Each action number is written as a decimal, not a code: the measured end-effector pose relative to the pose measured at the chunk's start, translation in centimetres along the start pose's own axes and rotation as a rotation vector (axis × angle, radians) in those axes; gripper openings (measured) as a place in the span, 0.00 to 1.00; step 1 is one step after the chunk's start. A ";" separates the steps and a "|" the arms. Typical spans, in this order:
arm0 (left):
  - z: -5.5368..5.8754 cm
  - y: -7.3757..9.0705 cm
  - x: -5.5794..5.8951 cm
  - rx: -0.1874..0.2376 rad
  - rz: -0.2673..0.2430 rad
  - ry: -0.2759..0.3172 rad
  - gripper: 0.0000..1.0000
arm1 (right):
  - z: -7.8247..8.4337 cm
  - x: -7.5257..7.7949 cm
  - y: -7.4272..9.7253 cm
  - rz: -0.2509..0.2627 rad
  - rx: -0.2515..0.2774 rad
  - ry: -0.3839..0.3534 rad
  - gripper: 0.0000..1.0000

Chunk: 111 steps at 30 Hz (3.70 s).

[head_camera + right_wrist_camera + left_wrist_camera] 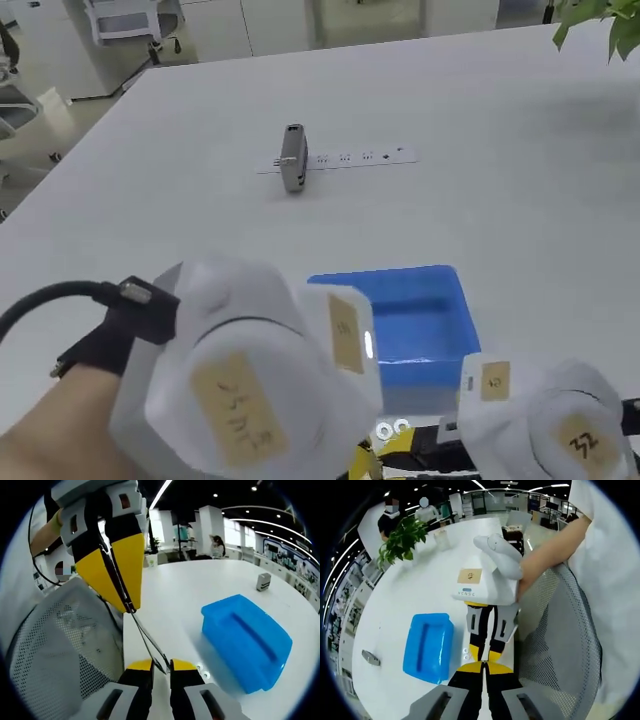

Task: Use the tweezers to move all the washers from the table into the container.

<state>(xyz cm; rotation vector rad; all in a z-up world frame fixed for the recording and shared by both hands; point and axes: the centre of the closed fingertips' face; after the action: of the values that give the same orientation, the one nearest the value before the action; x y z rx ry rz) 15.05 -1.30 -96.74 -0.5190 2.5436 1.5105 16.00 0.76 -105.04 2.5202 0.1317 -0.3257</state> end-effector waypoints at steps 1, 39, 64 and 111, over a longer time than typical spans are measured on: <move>0.1 0.0 -0.1 -0.003 -0.003 0.001 0.00 | -0.3 -0.1 -0.1 -0.006 0.004 -0.001 0.09; 1.0 -1.0 -0.9 -0.082 0.135 0.126 0.00 | -2.1 -0.8 0.2 -0.078 0.079 -0.008 0.15; -0.3 -0.3 -1.2 0.120 0.021 0.392 0.24 | -2.1 0.1 0.4 -0.046 0.098 0.044 0.02; 5.3 5.8 -8.6 0.634 -0.761 0.863 0.99 | -5.7 7.9 12.4 0.177 0.507 -0.281 0.03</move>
<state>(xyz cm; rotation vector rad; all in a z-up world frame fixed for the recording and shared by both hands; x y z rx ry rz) 20.68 7.72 -92.08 -2.0085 2.5531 0.1790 26.88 -6.00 -95.80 2.9152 -0.3224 -0.7092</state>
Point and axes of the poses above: the centre of the closed fingertips' face, and the gripper's own axes: y roughly backward along the fingers, x roughly to its right, z roughly out of its underside, and after that the axes turned 13 degrees about -z, right-handed
